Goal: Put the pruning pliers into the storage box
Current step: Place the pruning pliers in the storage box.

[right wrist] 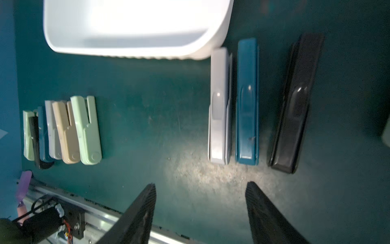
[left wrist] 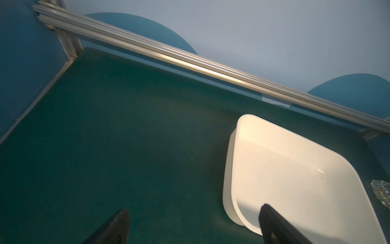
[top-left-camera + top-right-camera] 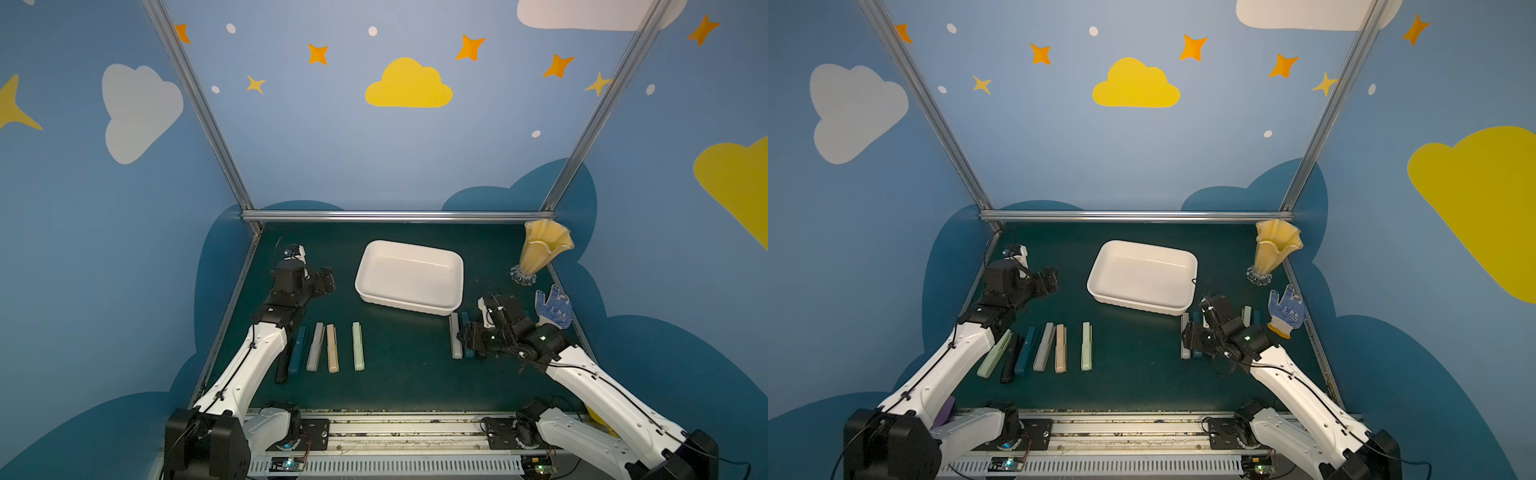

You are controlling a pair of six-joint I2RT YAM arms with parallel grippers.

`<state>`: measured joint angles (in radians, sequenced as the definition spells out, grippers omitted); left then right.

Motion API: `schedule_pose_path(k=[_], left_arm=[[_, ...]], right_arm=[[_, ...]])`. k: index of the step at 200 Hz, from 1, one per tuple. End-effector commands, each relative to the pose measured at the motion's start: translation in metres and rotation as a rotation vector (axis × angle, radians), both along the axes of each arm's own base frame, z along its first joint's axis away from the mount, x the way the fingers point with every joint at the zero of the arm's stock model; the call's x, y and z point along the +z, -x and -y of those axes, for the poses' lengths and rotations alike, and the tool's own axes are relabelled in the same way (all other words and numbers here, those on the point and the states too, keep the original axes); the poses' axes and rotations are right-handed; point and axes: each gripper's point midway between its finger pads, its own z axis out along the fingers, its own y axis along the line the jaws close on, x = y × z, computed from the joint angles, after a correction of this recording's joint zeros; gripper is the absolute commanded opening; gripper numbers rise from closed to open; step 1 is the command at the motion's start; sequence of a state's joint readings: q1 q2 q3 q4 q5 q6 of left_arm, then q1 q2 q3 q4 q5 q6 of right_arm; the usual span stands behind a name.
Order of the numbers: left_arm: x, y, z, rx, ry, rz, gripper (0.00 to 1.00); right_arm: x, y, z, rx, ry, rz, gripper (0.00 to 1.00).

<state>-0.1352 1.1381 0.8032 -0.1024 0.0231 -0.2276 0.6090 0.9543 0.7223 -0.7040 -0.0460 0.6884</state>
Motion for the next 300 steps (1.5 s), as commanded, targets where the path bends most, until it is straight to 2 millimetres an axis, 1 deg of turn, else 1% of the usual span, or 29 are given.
schedule_pose_path(k=[1,20,38,40,44,69,103,122,177,179,182,186,226,251,278,300], left_arm=[[0.009,0.001,0.015,-0.074,0.011,0.018,0.95],[0.006,0.002,0.021,-0.098,0.011,0.016,0.95],[0.005,0.002,0.024,-0.111,0.002,0.007,0.95],[0.004,0.002,0.024,-0.112,0.003,0.005,0.95],[0.004,0.002,0.025,-0.115,0.003,0.004,0.95],[0.003,0.002,0.027,-0.125,0.006,0.0,0.95],[0.001,0.001,0.027,-0.126,0.001,-0.009,0.95],[0.0,0.001,0.027,-0.126,-0.002,-0.011,0.95],[-0.004,0.001,0.027,-0.128,-0.003,-0.023,0.95],[-0.003,0.0,0.027,-0.128,-0.003,-0.022,0.95],[-0.003,0.0,0.027,-0.129,-0.003,-0.021,0.95],[-0.003,0.0,0.027,-0.13,-0.003,-0.021,0.95],[-0.006,0.0,0.029,-0.135,0.002,-0.031,0.95],[-0.009,-0.002,0.03,-0.129,0.02,-0.047,0.95],[-0.009,-0.006,0.043,-0.152,0.054,-0.062,0.95],[-0.016,-0.013,0.062,-0.181,0.063,-0.085,0.94]], right_arm=[[-0.01,0.002,-0.013,-0.027,-0.035,-0.037,0.66],[-0.025,0.004,-0.012,-0.03,0.004,-0.066,0.66],[-0.027,-0.001,-0.015,-0.038,-0.002,-0.058,0.66],[-0.033,0.002,-0.013,-0.039,0.008,-0.07,0.66],[-0.037,0.002,-0.012,-0.042,0.012,-0.072,0.66],[-0.043,-0.006,-0.016,-0.044,0.025,-0.069,0.66],[-0.054,-0.009,-0.018,-0.022,0.059,-0.084,0.66],[-0.056,-0.012,-0.02,-0.012,0.066,-0.082,0.66],[-0.073,-0.011,-0.019,0.004,0.124,-0.116,0.65],[-0.073,-0.011,-0.019,0.004,0.127,-0.117,0.65],[-0.066,-0.017,-0.023,0.002,0.117,-0.1,0.65],[-0.066,-0.018,-0.023,0.001,0.121,-0.098,0.65],[-0.069,-0.026,-0.017,-0.016,0.193,-0.098,0.62],[-0.072,-0.032,-0.017,-0.01,0.228,-0.096,0.58],[-0.075,-0.035,-0.016,-0.007,0.251,-0.095,0.54],[-0.077,-0.036,-0.017,0.001,0.255,-0.093,0.5]])
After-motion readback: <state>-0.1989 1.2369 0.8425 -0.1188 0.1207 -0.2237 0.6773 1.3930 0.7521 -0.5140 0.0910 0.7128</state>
